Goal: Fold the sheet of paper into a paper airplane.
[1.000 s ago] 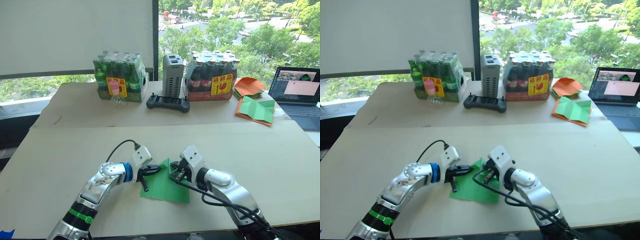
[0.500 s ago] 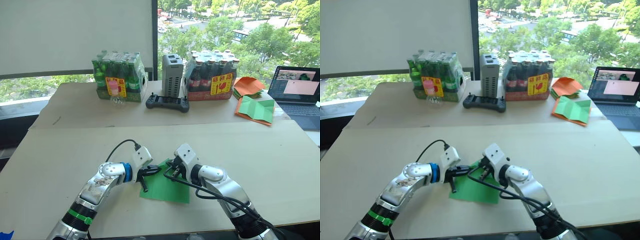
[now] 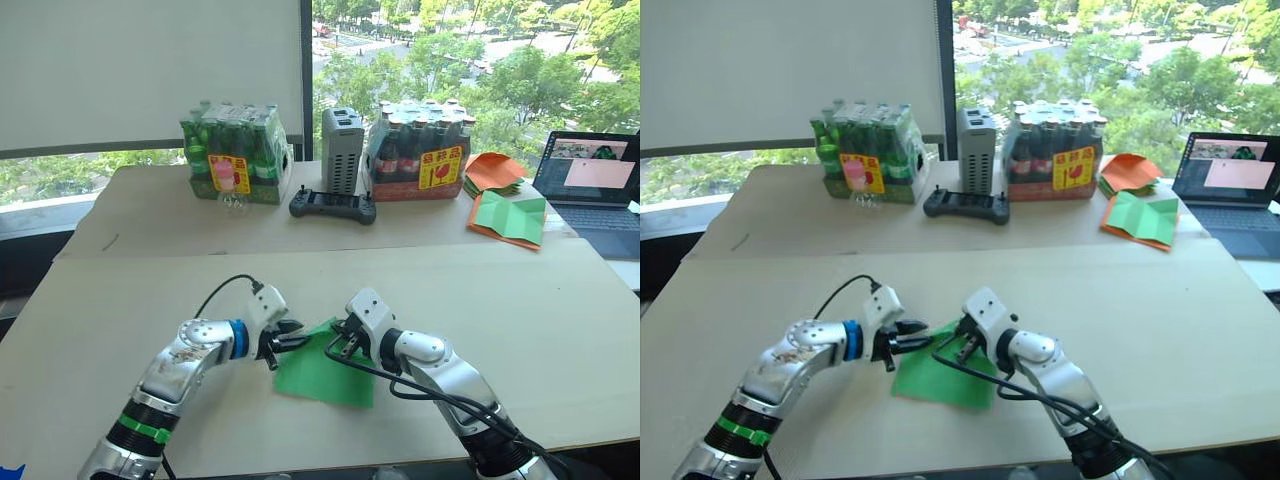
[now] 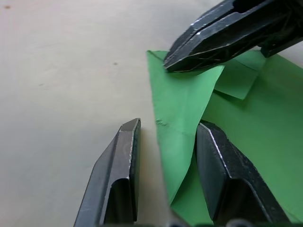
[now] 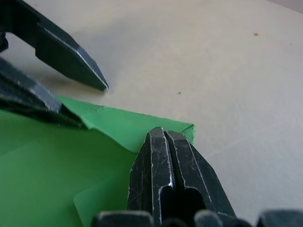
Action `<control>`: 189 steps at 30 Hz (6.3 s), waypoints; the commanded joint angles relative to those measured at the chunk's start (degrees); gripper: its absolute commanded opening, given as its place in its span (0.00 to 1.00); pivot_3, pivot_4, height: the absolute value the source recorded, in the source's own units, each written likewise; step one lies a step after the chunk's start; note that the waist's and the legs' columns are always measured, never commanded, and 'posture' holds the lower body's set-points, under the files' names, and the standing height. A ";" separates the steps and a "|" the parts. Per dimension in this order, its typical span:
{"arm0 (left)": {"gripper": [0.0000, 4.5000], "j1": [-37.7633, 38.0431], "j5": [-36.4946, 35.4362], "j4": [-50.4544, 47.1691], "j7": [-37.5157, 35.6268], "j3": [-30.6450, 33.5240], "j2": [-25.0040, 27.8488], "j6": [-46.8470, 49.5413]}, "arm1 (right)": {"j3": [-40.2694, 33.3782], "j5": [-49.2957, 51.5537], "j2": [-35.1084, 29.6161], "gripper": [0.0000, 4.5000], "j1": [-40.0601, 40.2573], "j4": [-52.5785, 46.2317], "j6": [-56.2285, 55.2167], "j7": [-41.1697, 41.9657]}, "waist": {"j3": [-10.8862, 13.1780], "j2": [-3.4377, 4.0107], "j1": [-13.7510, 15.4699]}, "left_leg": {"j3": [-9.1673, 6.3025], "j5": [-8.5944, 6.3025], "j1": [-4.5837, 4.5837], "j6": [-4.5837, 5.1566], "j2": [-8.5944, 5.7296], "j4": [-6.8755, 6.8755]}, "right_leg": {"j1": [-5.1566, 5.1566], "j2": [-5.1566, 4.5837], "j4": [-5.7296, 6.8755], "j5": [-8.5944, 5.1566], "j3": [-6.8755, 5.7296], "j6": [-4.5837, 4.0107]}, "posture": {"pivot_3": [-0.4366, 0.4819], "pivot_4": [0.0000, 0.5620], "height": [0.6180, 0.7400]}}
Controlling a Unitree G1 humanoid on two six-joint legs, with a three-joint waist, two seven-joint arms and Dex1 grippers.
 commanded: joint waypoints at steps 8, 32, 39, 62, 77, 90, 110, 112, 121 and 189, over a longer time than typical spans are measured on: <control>0.00 -6.04 -3.85 2.30 -4.38 1.22 -0.87 0.72 | 0.03 -0.70 0.18 0.00 1.07 0.73 1.41 -0.88 | 0.00 0.00 -0.07 | 0.00 0.00 0.00 0.00 0.00 0.00 | 0.00 0.00 -0.02 0.00 0.00 0.00 | 0.48 0.27 0.96; 0.49 0.60 -2.58 -1.91 -6.24 0.78 4.20 -1.79 | -0.57 -1.03 1.12 0.00 -0.36 2.84 0.73 -1.53 | 0.01 0.02 -0.15 | 0.00 0.01 0.02 -0.01 0.02 -0.08 | -0.02 0.00 -0.03 0.01 0.00 -0.02 | 0.48 0.27 0.96; 0.70 -0.67 -6.17 -4.26 -8.93 4.08 7.52 0.05 | -0.34 -1.19 1.67 0.00 -0.12 3.10 0.51 -1.95 | 0.03 0.04 -0.16 | 0.00 0.01 0.02 -0.01 0.03 -0.10 | -0.03 0.01 -0.03 0.01 0.00 -0.02 | 0.48 0.27 0.96; 0.00 -10.43 4.11 13.68 -5.15 -5.31 -3.97 -8.46 | -0.91 -1.46 1.39 0.00 1.03 1.05 1.40 -3.28 | 0.02 0.03 -0.19 | 0.01 0.02 0.00 -0.02 0.00 -0.08 | -0.03 0.00 -0.02 0.02 0.00 -0.03 | 0.48 0.27 0.96; 0.00 -7.51 10.07 15.44 -6.23 -8.53 -3.43 -13.87 | -1.04 -1.30 1.38 0.00 1.19 0.80 1.70 -3.98 | 0.02 0.03 -0.04 | 0.01 0.02 0.02 -0.02 -0.02 -0.08 | 0.00 -0.01 -0.03 0.02 -0.01 -0.02 | 0.48 0.27 0.96; 0.00 0.82 10.39 9.46 -7.65 -7.89 3.09 -13.62 | -1.23 -1.10 1.28 0.00 1.90 -0.10 2.21 -4.14 | -0.23 0.19 -0.25 | 0.01 0.02 0.11 -0.02 0.02 -0.16 | 0.02 0.00 -0.03 0.02 0.00 -0.03 | 0.48 0.27 0.96; 0.00 4.03 7.67 -0.08 -7.97 -1.88 10.53 -10.45 | -1.10 -0.91 1.52 0.00 0.78 1.69 1.27 -3.39 | -0.36 0.38 -0.46 | 0.02 0.02 0.21 -0.02 0.04 -0.34 | -0.01 0.01 -0.04 0.02 0.01 -0.04 | 0.48 0.27 0.96; 0.00 2.15 6.74 -0.16 -8.69 -0.85 11.14 -10.29 | -1.05 -0.90 1.57 0.00 0.70 1.76 1.22 -3.37 | -0.35 0.38 -0.42 | 0.02 0.02 0.21 -0.02 0.04 -0.35 | -0.03 0.02 -0.04 0.04 0.01 -0.06 | 0.48 0.27 0.96; 0.00 -6.48 -0.09 4.47 -12.19 3.25 8.27 -9.98 | -1.34 -0.82 0.97 0.00 0.64 1.56 0.78 -2.64 | -0.34 0.37 -0.38 | 0.02 0.02 0.15 -0.03 0.02 -0.33 | -0.07 0.01 -0.05 0.04 -0.01 -0.06 | 0.48 0.27 0.96; 0.00 -4.75 7.91 10.64 -11.36 -7.46 -0.23 -15.45 | -3.45 12.99 -2.27 0.00 6.66 -12.57 1.57 4.18 | -0.39 0.18 0.00 | 0.04 0.02 0.12 -0.01 0.03 -0.24 | -0.03 0.00 -0.09 0.06 -0.03 -0.09 | 0.48 0.27 0.96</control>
